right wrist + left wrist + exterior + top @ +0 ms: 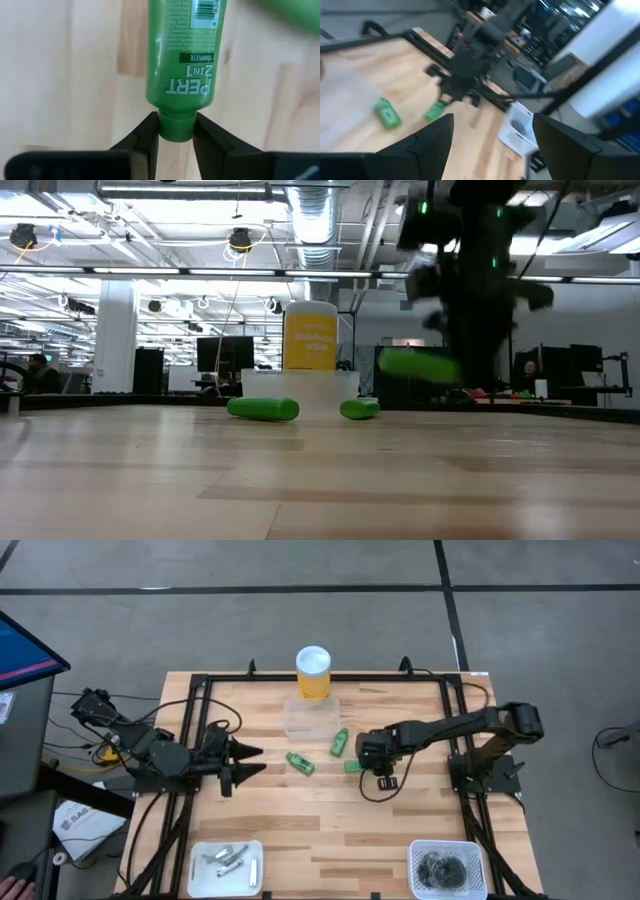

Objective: Pick & Place Travel size toiletries
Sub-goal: Put the bottom right green shampoo into the transparent bin

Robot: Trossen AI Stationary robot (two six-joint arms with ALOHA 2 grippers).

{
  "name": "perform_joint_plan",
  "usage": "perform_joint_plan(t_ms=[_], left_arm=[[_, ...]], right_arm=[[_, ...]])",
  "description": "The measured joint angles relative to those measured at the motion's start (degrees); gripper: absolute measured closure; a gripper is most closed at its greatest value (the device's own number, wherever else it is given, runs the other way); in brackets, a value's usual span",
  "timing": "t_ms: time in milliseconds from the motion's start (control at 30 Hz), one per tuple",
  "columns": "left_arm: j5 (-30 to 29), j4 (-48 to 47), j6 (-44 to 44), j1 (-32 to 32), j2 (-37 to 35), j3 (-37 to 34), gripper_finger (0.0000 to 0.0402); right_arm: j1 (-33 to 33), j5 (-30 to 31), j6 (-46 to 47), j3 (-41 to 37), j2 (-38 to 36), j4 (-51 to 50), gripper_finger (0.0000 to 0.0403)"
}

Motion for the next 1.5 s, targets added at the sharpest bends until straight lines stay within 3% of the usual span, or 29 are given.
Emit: perform_joint_plan(t_ms=[133, 233, 400, 533, 700, 800, 900, 1033, 1200, 1333, 1500], left_arm=[[-5.9, 0.4, 0.8, 0.7, 1.2, 0.0, 0.0133], [-6.3, 1.7, 2.0, 3.1, 2.9, 0.0, 0.0133], [-1.5, 4.7, 4.0, 7.1, 5.8, 0.0, 0.0133], [3.3, 11.8, 15.4, 9.9, 8.9, 0.0, 0.0132], [5.3, 19.9, 28.1, 12.8, 10.5, 0.0, 0.0118], [6.2, 25.8, 32.2, 15.2, 10.8, 0.0, 0.0098], [11.1, 33.0, 35.9, 18.3, 10.8, 0.0, 0.0076], [18.4, 37.4, 37.0, 22.5, 11.6, 0.0, 0.0063], [26.2, 43.8, 41.4, 24.0, 13.3, 0.0, 0.0075], [29.1, 49.7, 44.6, 24.8, 15.1, 0.0, 0.0083], [29.2, 49.9, 43.2, 26.7, 16.6, 0.0, 0.0077]], right_arm=[[-0.1, -0.1, 2.8, 3.8, -5.9, 0.1, 0.0318], [-0.1, 1.6, 4.7, 7.2, -8.7, 1.3, 0.0318], [-1.0, 4.0, 4.6, 16.4, -8.5, 1.3, 0.0318], [-0.6, 4.2, 3.1, 25.9, -5.7, 1.0, 0.0318], [0.9, 4.1, 0.6, 36.1, -3.1, 1.6, 0.0318], [1.5, 4.1, -0.7, 40.6, -1.8, 2.7, 0.0318], [2.0, 4.1, -1.9, 44.0, -0.8, 3.9, 0.0318], [2.4, 4.0, -2.3, 45.2, -0.7, 7.7, 0.0318], [2.3, 3.9, -2.6, 45.2, -0.7, 10.9, 0.0318], [2.3, 3.0, -2.8, 45.2, -0.7, 11.7, 0.0318], [2.4, 2.4, -2.8, 45.2, -0.7, 11.8, 0.0318]])
